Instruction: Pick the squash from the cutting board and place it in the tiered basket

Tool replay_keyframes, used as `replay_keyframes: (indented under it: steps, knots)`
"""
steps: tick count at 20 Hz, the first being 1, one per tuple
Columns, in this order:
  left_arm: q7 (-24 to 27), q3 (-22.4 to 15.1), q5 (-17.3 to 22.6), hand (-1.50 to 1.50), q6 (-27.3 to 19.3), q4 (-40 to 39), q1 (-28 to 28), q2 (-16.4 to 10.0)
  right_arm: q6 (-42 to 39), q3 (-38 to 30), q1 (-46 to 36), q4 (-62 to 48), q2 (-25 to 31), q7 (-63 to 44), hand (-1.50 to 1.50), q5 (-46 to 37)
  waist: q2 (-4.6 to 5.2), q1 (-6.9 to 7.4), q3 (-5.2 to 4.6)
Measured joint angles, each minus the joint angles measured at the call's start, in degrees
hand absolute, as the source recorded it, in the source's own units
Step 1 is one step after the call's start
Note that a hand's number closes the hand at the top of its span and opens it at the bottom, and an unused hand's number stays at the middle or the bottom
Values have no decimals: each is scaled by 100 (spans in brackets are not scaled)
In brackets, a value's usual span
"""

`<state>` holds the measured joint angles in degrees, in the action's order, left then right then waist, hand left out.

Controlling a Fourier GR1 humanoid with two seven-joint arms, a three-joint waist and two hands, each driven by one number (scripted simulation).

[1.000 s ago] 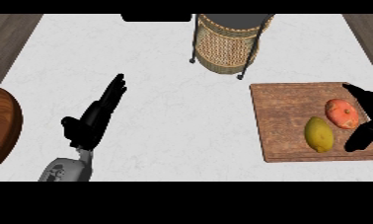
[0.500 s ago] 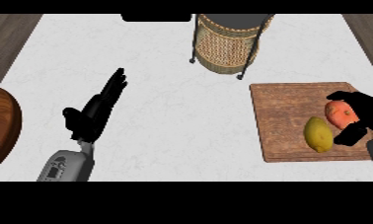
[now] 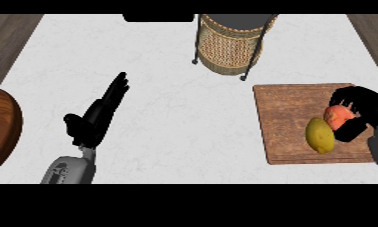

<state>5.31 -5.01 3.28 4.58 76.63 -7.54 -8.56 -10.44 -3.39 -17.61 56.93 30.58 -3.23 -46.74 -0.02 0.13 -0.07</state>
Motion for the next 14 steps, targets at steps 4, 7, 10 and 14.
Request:
replay_keyframes:
  steps: [4,7,10,14]
  knots:
    - [28,42,-43,0,41,116,164,8,154,-189,128,6,79,-74,150,-84,-5,-10,0]
    - [-56,22,-75,0,37,311,285,17,311,-295,326,135,70,-392,150,-189,-7,-13,1]
    - [-150,31,-93,0,37,446,297,39,392,-439,547,435,181,-547,150,-242,-8,-23,3]
    - [-71,110,-88,0,102,266,244,30,475,-673,690,1176,53,-796,150,-27,-15,-65,3]
